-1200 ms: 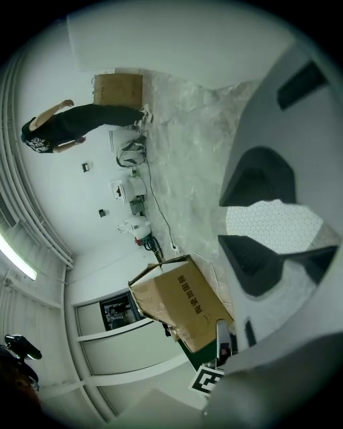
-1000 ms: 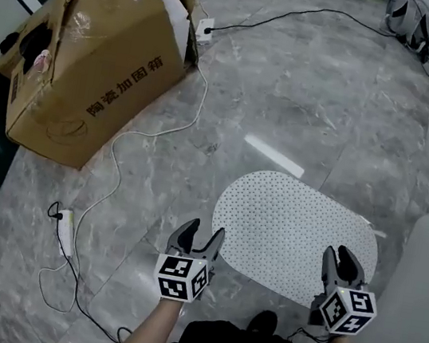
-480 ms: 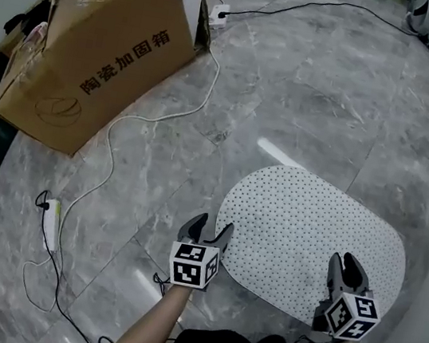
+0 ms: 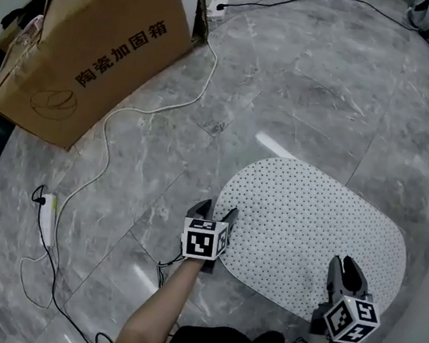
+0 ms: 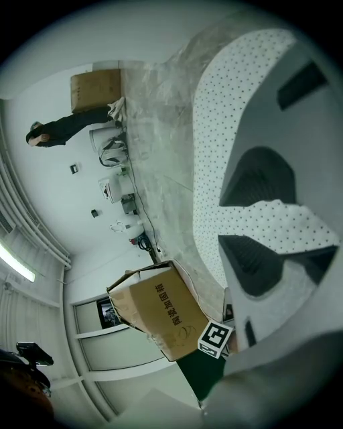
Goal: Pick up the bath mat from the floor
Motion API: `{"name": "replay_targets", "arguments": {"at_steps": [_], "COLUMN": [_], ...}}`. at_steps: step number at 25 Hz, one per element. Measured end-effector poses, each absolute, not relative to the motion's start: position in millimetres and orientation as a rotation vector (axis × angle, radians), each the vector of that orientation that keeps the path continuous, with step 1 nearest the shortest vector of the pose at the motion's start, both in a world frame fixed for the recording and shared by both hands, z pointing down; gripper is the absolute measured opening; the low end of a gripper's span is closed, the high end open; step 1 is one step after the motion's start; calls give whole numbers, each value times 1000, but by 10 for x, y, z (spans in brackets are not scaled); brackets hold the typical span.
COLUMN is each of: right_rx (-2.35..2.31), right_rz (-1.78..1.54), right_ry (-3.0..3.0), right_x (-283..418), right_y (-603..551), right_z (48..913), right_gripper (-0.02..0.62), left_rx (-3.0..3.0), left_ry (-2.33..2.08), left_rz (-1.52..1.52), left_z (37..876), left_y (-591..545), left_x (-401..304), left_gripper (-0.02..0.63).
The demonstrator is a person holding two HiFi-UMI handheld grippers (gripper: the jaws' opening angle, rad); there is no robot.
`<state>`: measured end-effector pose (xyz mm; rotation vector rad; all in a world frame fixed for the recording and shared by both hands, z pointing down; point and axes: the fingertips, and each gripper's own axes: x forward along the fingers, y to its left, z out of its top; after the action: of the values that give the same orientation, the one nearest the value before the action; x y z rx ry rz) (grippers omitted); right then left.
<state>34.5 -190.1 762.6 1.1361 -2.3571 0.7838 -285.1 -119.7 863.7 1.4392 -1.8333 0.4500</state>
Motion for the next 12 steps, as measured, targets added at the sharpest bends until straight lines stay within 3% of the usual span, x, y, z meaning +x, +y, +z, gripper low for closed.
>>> {"name": "replay_targets", "arguments": {"at_steps": [7, 12], "right_rx": [1157, 1160], "right_rz": [795, 797], "right_ry": [-2343, -2340], "right_x": [431, 429], "right_y": [-1870, -1839], "right_z": [7614, 7588], "right_gripper": [135, 135], "left_rx": [1459, 1529], "left_ry": [-1747, -1664], "left_rz": [515, 563], "left_z": [8745, 8733], "left_y": [-1253, -1269], "left_x": [-2701, -2503], "left_gripper": [319, 296]}}
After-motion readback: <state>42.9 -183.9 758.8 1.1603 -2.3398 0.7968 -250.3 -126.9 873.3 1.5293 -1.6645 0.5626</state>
